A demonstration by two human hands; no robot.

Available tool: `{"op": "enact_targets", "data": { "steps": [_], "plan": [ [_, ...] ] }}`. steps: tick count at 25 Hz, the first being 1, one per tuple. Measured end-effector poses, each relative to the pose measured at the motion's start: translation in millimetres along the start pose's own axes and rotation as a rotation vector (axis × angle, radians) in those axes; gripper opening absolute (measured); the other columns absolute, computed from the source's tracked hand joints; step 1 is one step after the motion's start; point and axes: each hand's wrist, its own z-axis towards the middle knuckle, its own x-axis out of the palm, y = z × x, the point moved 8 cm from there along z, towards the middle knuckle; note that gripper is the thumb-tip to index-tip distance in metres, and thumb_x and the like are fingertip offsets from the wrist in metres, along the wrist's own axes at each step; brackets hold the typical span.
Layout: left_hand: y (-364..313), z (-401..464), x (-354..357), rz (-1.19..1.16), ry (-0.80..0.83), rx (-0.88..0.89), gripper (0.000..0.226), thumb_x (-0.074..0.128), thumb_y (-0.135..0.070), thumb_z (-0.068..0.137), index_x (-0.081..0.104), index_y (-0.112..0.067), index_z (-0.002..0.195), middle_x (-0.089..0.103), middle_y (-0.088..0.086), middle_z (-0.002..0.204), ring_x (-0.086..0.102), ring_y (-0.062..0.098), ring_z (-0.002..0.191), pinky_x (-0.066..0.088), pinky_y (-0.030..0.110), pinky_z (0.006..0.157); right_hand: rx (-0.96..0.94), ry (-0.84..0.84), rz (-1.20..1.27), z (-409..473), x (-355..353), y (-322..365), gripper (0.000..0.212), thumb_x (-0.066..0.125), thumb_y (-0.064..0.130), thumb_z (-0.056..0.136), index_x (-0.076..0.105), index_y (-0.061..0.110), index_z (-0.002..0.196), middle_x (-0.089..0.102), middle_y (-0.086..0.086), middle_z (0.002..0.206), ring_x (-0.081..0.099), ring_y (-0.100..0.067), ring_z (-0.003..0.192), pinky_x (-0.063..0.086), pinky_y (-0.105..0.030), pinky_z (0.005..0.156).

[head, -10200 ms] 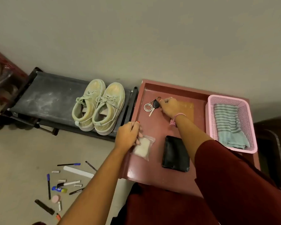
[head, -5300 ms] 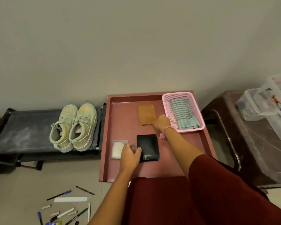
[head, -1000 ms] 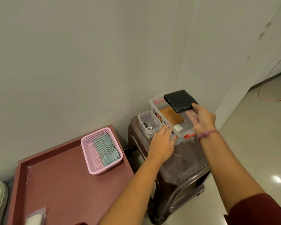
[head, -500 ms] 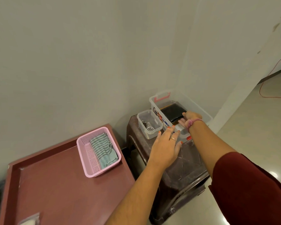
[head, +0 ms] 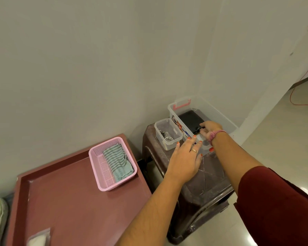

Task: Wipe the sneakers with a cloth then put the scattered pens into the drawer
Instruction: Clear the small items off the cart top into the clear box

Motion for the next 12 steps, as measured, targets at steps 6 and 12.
{"op": "enact_targets", "data": {
  "steps": [6,12],
  "plan": [
    [-3,-23,-29,0.008,-0.007,0.004,0.049,0.038,-0.026,0.101,0.033,-0.016,0.148,0.034,0.004,0.154,0.021,0.020,0.146,0.010,0.042,0.119,-0.194,-0.054,0.162,-55,3,23,0.010,0.055,0.000,0.088,0.060,0.004,0.095,0.055,-0.011,0.093,0.055,-0.013,0.074,0.054,-0.020,0.065],
    [40,-103,-95,-0.179,-0.271,-0.209,0.031,0.048,-0.025,0.096,0.064,-0.015,0.121,0.065,0.002,0.118,0.055,0.017,0.113,0.041,0.033,0.102,-0.280,0.108,0.237,-154,27,7,0.021,0.057,0.008,0.089,0.062,0.012,0.109,0.065,-0.002,0.094,0.062,-0.010,0.084,0.052,-0.023,0.069]
  ]
}}
